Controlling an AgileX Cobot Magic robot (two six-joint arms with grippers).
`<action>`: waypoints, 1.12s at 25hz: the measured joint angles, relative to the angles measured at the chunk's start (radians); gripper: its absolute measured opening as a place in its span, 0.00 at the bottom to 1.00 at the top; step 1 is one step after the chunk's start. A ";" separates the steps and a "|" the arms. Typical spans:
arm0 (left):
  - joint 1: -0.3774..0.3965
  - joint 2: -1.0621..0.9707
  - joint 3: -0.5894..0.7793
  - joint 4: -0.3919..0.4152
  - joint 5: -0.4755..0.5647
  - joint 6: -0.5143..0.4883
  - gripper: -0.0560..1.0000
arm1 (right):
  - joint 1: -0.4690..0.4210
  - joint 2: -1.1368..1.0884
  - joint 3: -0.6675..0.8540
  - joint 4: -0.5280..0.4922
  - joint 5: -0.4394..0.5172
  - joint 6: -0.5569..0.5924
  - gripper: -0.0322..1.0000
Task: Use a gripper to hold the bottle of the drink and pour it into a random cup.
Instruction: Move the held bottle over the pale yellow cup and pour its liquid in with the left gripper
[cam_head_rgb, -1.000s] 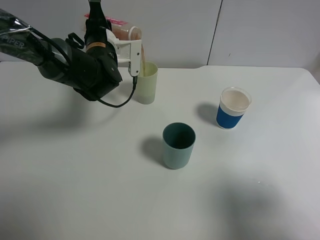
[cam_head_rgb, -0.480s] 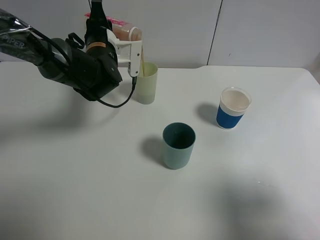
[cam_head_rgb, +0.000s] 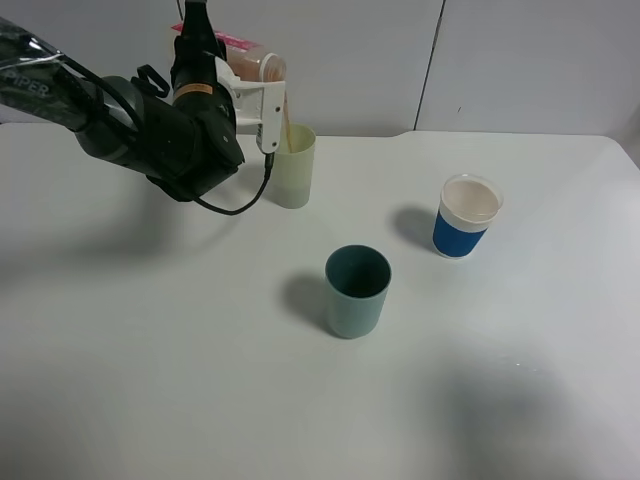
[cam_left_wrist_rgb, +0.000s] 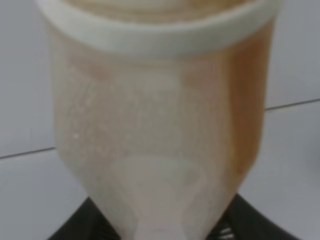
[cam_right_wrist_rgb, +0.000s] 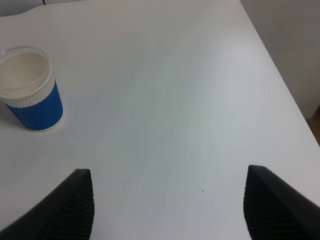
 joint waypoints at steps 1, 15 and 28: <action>0.000 0.000 0.000 0.003 0.000 0.000 0.39 | 0.000 0.000 0.000 0.000 0.000 0.000 0.65; 0.000 0.000 0.000 0.030 0.000 0.000 0.39 | 0.000 0.000 0.000 0.000 0.000 0.000 0.65; 0.000 0.000 0.000 0.047 -0.001 0.016 0.39 | 0.000 0.000 0.000 0.000 0.000 0.000 0.65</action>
